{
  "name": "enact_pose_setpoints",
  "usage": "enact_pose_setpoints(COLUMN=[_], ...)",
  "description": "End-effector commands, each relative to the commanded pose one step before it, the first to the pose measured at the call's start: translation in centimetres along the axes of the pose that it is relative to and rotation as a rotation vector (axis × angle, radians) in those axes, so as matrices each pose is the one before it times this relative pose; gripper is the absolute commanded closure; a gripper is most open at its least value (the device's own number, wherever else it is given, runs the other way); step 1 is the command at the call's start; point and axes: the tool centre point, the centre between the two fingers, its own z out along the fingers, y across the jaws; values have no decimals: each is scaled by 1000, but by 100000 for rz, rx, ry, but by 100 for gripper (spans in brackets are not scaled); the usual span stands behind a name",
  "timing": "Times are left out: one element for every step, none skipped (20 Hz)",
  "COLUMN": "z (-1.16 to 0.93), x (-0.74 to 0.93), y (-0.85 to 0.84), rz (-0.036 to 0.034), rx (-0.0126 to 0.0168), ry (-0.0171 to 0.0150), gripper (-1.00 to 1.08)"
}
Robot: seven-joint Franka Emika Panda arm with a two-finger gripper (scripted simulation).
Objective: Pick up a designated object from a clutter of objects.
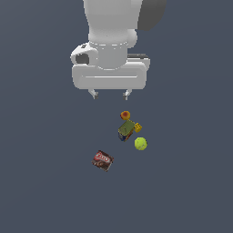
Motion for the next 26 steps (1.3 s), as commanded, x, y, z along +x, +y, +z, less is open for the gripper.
enact_pose_setpoints(z=[0, -26, -78, -137, -195, -270, -309, -282, -242, -190, -95, -18, 67, 150, 200, 263, 321, 389, 456, 527, 604, 670, 740, 811, 884, 959], x=[0, 17, 50, 78, 108, 130, 124, 85, 50, 17, -3, -19, -6, 21, 41, 64, 81, 98, 110, 114, 119, 121, 124, 122, 113, 101], y=[1, -22, -59, -91, -127, -153, -143, -94, -48, -6, 23, 41, -21, -46, -80, -114, -162, -195, -227, -263, -291, -329, -368, -406, -448, -487], rz=[0, 33, 102, 171, 226, 274, 254, 170, 87, 16, -24, 0, -27, 49, 119, 190, 234, 297, 345, 377, 425, 465, 518, 568, 608, 655], rx=[0, 25, 79, 136, 187, 245, 254, 203, 145, 88, 23, 0, -28, -37, -24, -20, -15, -14, -17, -26, -37, -40, -40, -43, -47, -50], ry=[0, 55, 162, 276, 378, 492, 512, 416, 309, 199, 61, 0, -57, -102, -95, -106, -109, -129, -153, -183, -221, -242, -261, -285, -309, -334], gripper=[-92, -92, -92, -92, -92, -92, -92, -92, -92, -92, -92, -92, -92, -92, -92, -92, -92, -92, -92, -92, -92, -92, -92, -92, -92, -92])
